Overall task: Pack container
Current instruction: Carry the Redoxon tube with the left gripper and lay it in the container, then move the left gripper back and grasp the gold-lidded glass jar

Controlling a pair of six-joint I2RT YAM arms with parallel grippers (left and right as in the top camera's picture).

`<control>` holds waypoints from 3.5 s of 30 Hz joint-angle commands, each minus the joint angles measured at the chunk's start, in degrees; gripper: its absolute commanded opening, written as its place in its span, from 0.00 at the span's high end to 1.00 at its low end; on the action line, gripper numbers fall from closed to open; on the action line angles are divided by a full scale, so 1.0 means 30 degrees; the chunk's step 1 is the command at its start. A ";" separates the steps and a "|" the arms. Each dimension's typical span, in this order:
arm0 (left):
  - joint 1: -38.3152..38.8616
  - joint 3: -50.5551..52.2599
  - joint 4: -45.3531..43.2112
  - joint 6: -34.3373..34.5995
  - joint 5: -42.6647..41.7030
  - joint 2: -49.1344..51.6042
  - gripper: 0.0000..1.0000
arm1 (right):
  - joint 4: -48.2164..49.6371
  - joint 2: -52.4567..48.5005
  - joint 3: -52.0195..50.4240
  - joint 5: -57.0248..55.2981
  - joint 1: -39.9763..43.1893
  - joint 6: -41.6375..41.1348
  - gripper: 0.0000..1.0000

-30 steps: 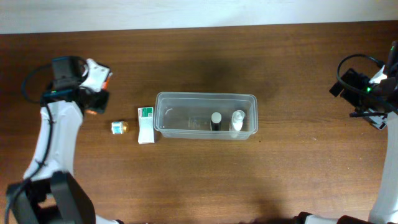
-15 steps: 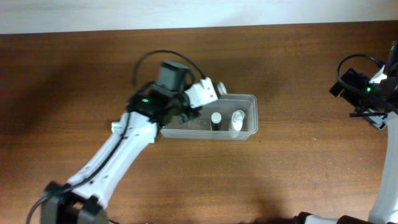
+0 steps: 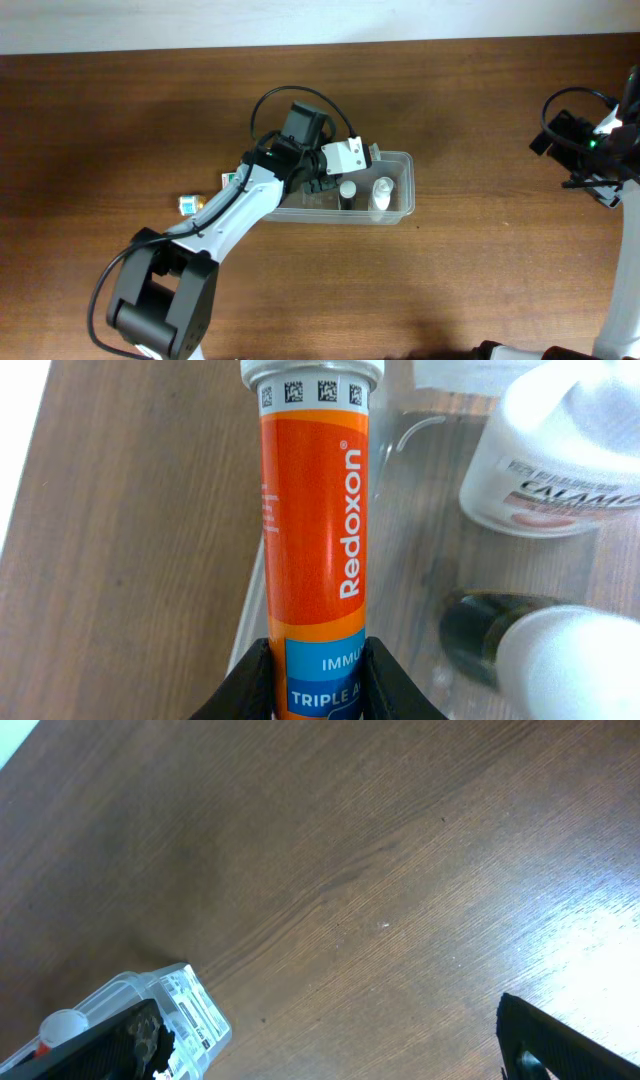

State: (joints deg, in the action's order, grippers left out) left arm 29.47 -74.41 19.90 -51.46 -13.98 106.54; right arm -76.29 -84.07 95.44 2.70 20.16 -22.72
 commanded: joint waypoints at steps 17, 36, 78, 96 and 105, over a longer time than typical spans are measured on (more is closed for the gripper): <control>0.0393 -0.0153 -0.1872 -0.0175 -0.1268 0.1749 0.21 | 0.0051 -0.0022 0.0080 0.0029 0.0109 -0.0087 0.01; -0.0619 -0.1246 0.0488 0.4998 0.3563 -0.1778 0.08 | 0.0044 -0.0022 0.0080 0.0029 0.0109 -0.0087 0.01; -1.0972 0.1494 0.8546 1.9358 0.5595 0.1304 0.21 | 0.0051 -0.0022 0.0080 0.0029 0.0109 -0.0087 0.01; -1.0965 0.0962 0.9231 1.9271 0.5523 0.1450 0.51 | 0.0044 -0.0022 0.0080 0.0029 0.0109 -0.0087 0.02; -1.0914 -0.2754 1.2925 1.9059 0.5136 0.0000 0.55 | 0.0044 -0.0022 0.0080 0.0029 0.0109 -0.0087 0.01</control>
State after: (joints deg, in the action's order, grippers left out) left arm -3.40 -78.22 57.43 6.46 2.37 110.13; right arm -76.29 -84.14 95.44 2.70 20.18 -22.72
